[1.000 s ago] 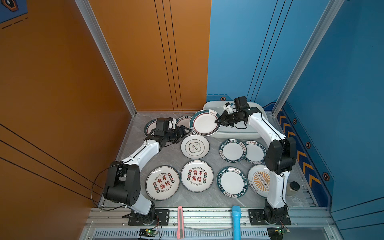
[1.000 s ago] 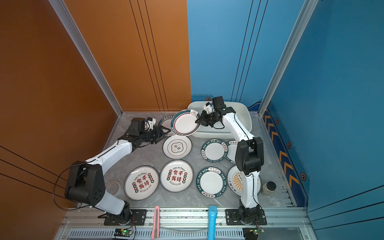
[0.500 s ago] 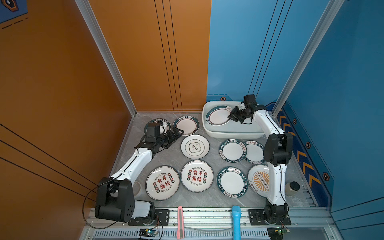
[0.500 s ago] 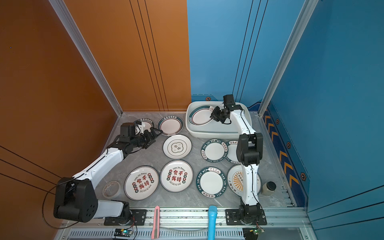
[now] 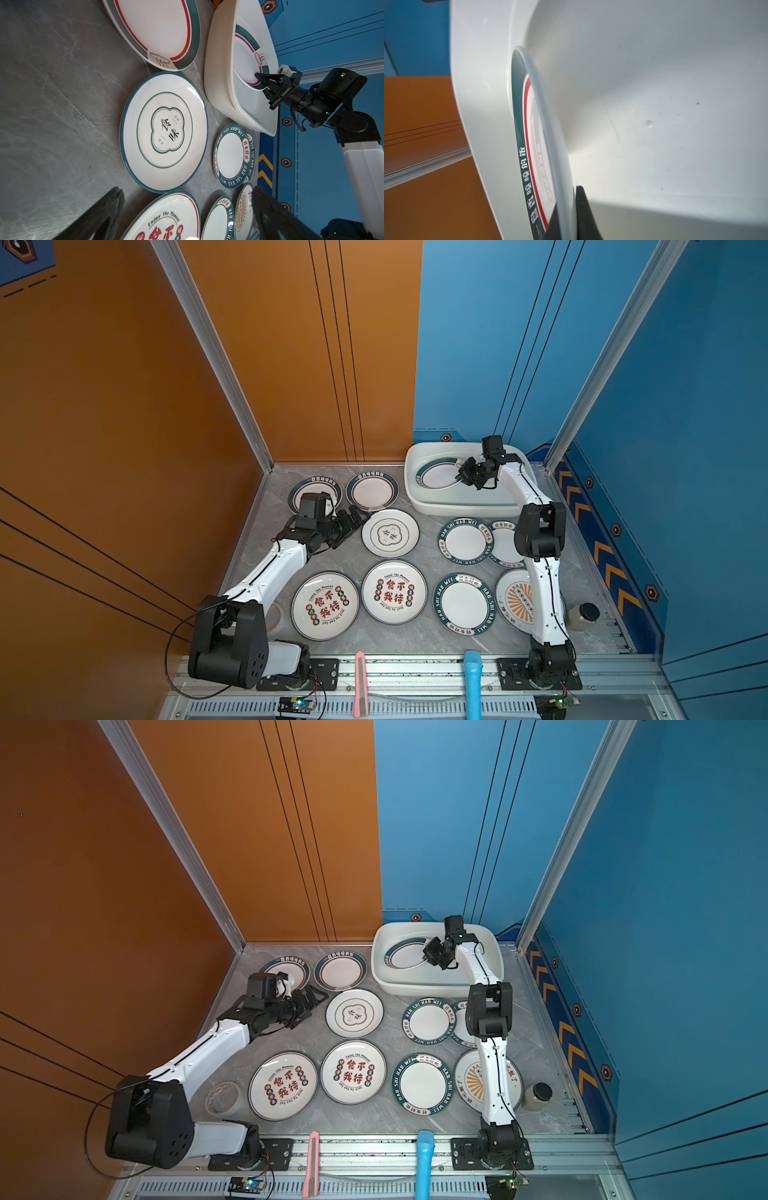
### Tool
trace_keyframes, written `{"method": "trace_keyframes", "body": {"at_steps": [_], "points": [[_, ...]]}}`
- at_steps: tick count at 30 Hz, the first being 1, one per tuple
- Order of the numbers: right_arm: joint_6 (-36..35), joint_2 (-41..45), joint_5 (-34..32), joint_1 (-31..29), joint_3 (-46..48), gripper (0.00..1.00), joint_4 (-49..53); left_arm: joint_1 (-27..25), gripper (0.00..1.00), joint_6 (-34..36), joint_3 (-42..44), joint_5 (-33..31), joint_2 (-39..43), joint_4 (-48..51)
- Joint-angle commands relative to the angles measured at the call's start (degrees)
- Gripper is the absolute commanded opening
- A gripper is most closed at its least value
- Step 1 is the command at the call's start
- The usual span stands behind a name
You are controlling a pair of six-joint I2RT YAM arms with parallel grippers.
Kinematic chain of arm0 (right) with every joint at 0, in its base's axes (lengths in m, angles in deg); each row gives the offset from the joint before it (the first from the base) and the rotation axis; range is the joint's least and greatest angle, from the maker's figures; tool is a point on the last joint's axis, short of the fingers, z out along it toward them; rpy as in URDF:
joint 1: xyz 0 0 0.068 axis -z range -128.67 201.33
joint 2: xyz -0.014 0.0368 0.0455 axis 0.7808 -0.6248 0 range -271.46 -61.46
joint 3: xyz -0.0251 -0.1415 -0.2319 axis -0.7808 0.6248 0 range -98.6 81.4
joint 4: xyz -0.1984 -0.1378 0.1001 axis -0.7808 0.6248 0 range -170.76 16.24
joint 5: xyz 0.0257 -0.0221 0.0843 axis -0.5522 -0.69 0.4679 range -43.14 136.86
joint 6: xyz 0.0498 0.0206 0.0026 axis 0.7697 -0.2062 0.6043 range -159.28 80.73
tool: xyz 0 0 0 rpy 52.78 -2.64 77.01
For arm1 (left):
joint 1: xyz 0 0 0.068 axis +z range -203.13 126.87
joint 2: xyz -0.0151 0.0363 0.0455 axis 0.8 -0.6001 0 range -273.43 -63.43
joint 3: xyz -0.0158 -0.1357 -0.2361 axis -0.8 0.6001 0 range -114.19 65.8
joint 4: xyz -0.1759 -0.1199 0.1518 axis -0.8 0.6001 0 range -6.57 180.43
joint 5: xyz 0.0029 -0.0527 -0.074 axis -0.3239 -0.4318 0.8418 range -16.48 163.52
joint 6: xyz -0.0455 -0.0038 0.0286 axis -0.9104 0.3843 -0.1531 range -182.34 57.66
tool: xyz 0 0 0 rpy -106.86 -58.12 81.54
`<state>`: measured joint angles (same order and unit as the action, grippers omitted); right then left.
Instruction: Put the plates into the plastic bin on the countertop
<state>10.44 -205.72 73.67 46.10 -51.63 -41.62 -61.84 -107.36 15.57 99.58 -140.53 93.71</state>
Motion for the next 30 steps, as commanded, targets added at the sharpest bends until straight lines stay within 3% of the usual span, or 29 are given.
{"method": "trace_keyframes", "body": {"at_steps": [1, 11, 14, 30], "points": [[2.0, -0.6, -0.4, 0.0, -2.6, 0.0, 0.3, 0.0, 0.98, 0.1, 1.0, -2.9, 1.9, 1.4], [6.0, -5.1, -1.6, 0.0, -3.4, 0.0, 0.3, 0.0, 0.99, 1.5, -1.1, -2.8, -0.9, 2.2], [6.4, -6.0, -2.1, -0.1, -3.4, 0.04, 0.7, 0.0, 0.99, 3.0, -2.4, -2.9, -1.9, 3.8], [7.6, -7.5, -2.4, -1.2, -3.5, 0.42, 1.5, 0.7, 1.0, 4.2, -0.3, -2.8, -3.8, 2.5]]}}
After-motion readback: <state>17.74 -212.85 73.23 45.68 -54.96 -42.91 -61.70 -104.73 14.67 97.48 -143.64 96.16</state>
